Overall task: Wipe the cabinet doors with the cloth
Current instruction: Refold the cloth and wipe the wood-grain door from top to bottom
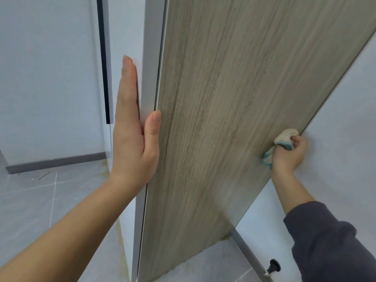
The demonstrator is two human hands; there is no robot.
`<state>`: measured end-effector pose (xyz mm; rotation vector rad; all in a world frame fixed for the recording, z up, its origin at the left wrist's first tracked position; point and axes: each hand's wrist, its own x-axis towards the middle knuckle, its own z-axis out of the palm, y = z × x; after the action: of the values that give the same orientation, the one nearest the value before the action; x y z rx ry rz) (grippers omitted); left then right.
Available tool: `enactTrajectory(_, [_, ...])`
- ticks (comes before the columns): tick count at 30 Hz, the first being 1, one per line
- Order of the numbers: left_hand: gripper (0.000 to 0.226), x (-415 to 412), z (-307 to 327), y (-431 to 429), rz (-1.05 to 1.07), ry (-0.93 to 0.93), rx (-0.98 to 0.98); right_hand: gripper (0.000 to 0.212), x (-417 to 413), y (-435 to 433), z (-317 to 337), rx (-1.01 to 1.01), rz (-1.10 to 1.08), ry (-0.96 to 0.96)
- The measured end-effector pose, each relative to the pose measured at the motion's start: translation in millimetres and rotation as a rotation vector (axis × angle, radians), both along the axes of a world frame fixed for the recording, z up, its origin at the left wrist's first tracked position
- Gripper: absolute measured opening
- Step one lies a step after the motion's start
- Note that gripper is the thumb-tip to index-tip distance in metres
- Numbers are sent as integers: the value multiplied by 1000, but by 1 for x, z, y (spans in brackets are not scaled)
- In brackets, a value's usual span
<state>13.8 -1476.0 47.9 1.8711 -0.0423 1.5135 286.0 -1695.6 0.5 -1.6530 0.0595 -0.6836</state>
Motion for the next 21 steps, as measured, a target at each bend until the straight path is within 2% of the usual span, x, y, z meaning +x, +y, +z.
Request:
enactTrajectory(6, [57, -1, 0, 0, 11, 8, 0, 38, -112, 51, 5, -176, 218, -345])
enactTrajectory(12, [56, -2, -2, -1, -3, 25, -18, 46, -199, 90, -45, -381, 447, -486])
enactTrajectory(17, [55, -2, 1, -2, -2, 18, -5, 41, -237, 99, -69, -574, 617, -472])
enactTrajectory(19, [54, -3, -1, -3, -2, 17, -15, 36, -240, 94, -70, -504, 679, -432])
enactTrajectory(21, [56, -7, -9, -7, -1, 27, -41, 32, -240, 84, -64, -301, 753, -278])
